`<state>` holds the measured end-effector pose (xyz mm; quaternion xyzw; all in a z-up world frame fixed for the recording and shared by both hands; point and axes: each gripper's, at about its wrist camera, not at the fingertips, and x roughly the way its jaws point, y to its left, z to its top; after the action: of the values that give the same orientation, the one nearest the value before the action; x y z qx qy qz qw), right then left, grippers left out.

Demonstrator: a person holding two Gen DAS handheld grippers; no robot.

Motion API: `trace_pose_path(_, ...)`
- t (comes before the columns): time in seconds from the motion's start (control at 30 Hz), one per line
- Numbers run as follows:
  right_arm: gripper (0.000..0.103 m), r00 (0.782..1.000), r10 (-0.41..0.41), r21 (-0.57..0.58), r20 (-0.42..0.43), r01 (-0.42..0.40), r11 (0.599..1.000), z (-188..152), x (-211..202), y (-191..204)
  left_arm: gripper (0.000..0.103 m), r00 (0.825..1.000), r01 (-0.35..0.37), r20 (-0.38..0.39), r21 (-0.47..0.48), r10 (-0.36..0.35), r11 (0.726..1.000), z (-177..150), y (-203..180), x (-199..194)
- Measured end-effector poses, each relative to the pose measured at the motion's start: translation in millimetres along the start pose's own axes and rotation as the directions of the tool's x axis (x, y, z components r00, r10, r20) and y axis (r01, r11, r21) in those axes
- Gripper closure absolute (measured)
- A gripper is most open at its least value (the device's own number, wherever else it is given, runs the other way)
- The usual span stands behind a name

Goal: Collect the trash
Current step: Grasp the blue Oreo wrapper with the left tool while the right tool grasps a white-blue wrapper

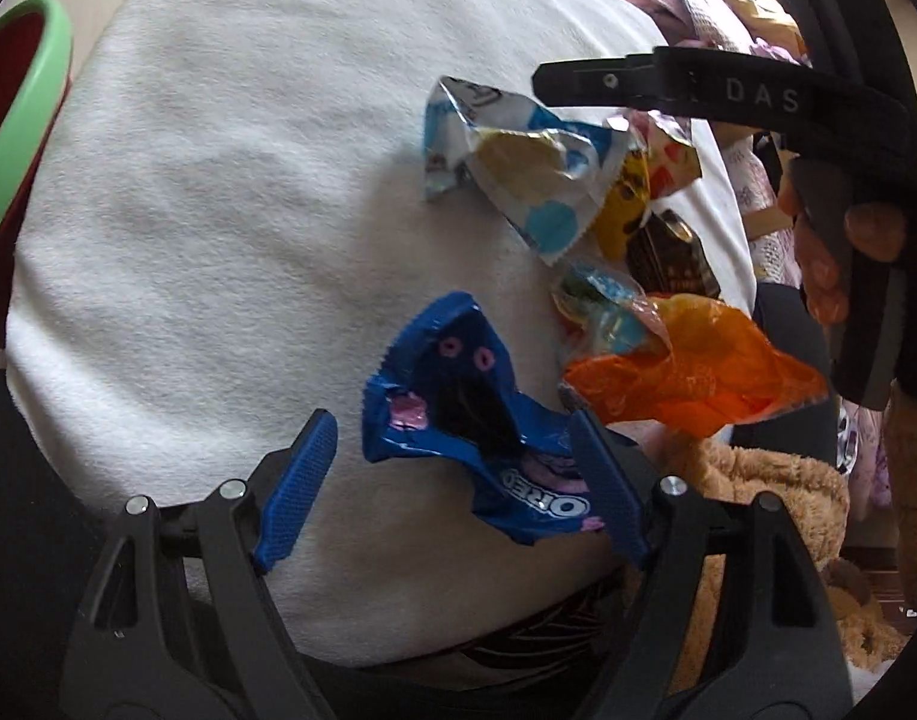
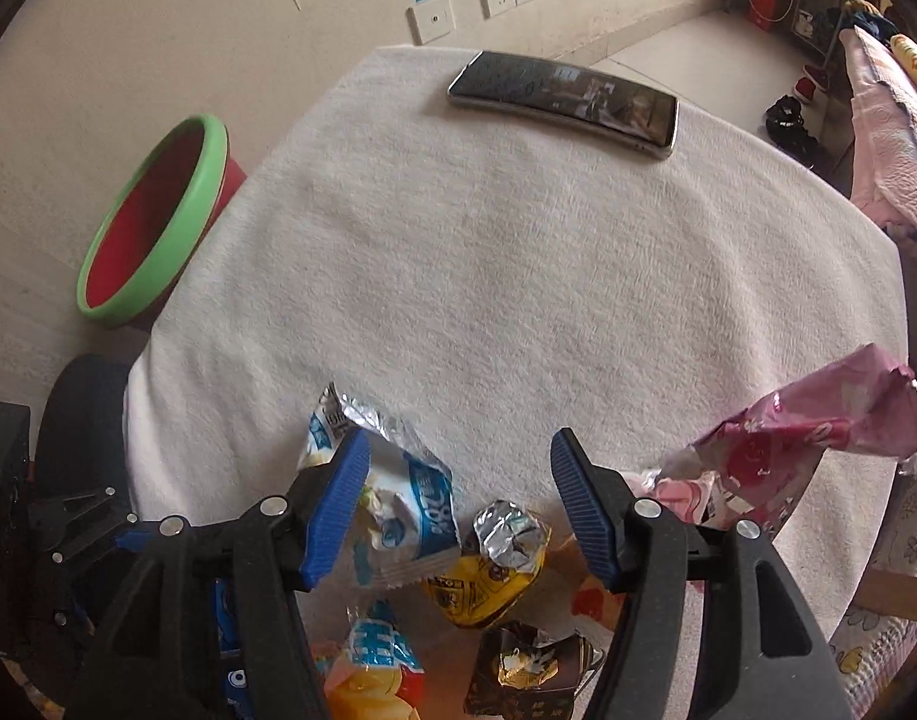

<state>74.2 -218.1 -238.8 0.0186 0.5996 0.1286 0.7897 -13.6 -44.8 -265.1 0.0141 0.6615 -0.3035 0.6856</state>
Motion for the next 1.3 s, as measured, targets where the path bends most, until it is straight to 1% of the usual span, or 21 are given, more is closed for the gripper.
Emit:
trace_pose_path(0.03, 0.042, 1.000, 0.005, -0.006, -0.010, -0.005, 1.000, -3, 3, 1, 0.026, 1.000, 0.002, -0.013, 0.015, -0.002, 1.000, -1, -4, 3)
trace_pose_path(0.1, 0.041, 0.999, 0.025, -0.013, -0.025, -0.025, 1.000, -8, 7, 4, 0.033, 1.000, 0.003, -0.028, 0.035, -0.002, 0.999, -2, -9, 8)
trace_pose_path(0.13, 0.040, 0.999, 0.035, -0.013, -0.027, -0.035, 0.999, -9, 9, 5, 0.042, 0.999, 0.001, -0.033, 0.037, 0.000, 0.999, -2, -9, 9)
trace_pose_path(0.2, 0.040, 0.999, 0.039, -0.019, -0.037, -0.040, 0.999, -11, 13, 8, 0.055, 1.000, -0.007, -0.027, 0.029, 0.008, 1.000, 1, -8, 10)
trace_pose_path(0.23, 0.040, 0.998, 0.038, -0.029, -0.046, -0.039, 0.999, -11, 15, 11, 0.069, 1.000, 0.001, -0.027, 0.015, -0.001, 1.000, 1, -5, 10)
trace_pose_path(0.33, 0.052, 0.998, 0.037, -0.061, -0.057, -0.040, 0.997, -12, 19, 20, 0.073, 1.000, -0.013, 0.009, -0.040, 0.013, 0.999, 3, 8, 3)
trace_pose_path(0.37, 0.055, 0.998, 0.038, -0.062, -0.053, -0.042, 0.997, -13, 19, 22, 0.074, 0.999, -0.022, 0.026, -0.057, 0.024, 0.998, 5, 14, -1)
trace_pose_path(0.4, 0.056, 0.998, 0.040, -0.057, -0.048, -0.043, 0.997, -13, 18, 22, 0.074, 0.998, -0.039, 0.049, -0.075, 0.043, 0.996, 8, 21, -8)
trace_pose_path(0.53, 0.055, 0.999, 0.040, -0.005, -0.015, -0.040, 0.999, -10, 15, 19, 0.073, 0.983, -0.104, 0.140, -0.131, 0.122, 0.986, 24, 42, -31)
trace_pose_path(0.6, 0.053, 0.999, 0.041, 0.034, 0.005, -0.042, 0.999, -9, 11, 14, 0.067, 0.976, -0.125, 0.158, -0.149, 0.148, 0.981, 30, 50, -37)
trace_pose_path(0.67, 0.050, 0.999, 0.043, 0.064, 0.030, -0.045, 0.997, -10, 5, 11, 0.050, 0.967, -0.137, 0.188, -0.172, 0.169, 0.975, 31, 55, -45)
trace_pose_path(0.73, 0.050, 0.998, 0.043, 0.076, 0.048, -0.046, 0.996, -13, -1, 10, 0.044, 0.963, -0.137, 0.204, -0.191, 0.176, 0.972, 36, 61, -53)
trace_pose_path(0.9, 0.050, 0.999, 0.033, 0.065, 0.043, -0.035, 0.997, -18, 0, 15, 0.043, 0.969, -0.116, 0.187, -0.219, 0.158, 0.969, 27, 58, -41)
trace_pose_path(0.97, 0.050, 0.998, 0.034, 0.061, 0.047, -0.037, 0.997, -19, 1, 20, 0.043, 0.973, -0.111, 0.171, -0.243, 0.155, 0.964, 19, 56, -35)
trace_pose_path(1.03, 0.050, 0.998, 0.036, 0.050, 0.050, -0.038, 0.998, -20, 2, 26, 0.043, 0.977, -0.107, 0.150, -0.261, 0.150, 0.959, 19, 57, -28)
trace_pose_path(1.2, 0.050, 0.999, 0.040, 0.005, 0.020, -0.040, 0.999, -23, 11, 40, 0.043, 0.974, -0.128, 0.152, -0.254, 0.170, 0.959, 14, 59, -26)
trace_pose_path(1.27, 0.059, 0.999, 0.043, -0.009, 0.006, -0.042, 0.999, -26, 14, 44, 0.045, 0.972, -0.128, 0.160, -0.262, 0.174, 0.957, 13, 60, -27)
trace_pose_path(1.3, 0.061, 0.999, 0.043, -0.012, 0.001, -0.043, 0.999, -27, 16, 46, 0.047, 0.971, -0.126, 0.163, -0.267, 0.174, 0.955, 14, 61, -27)
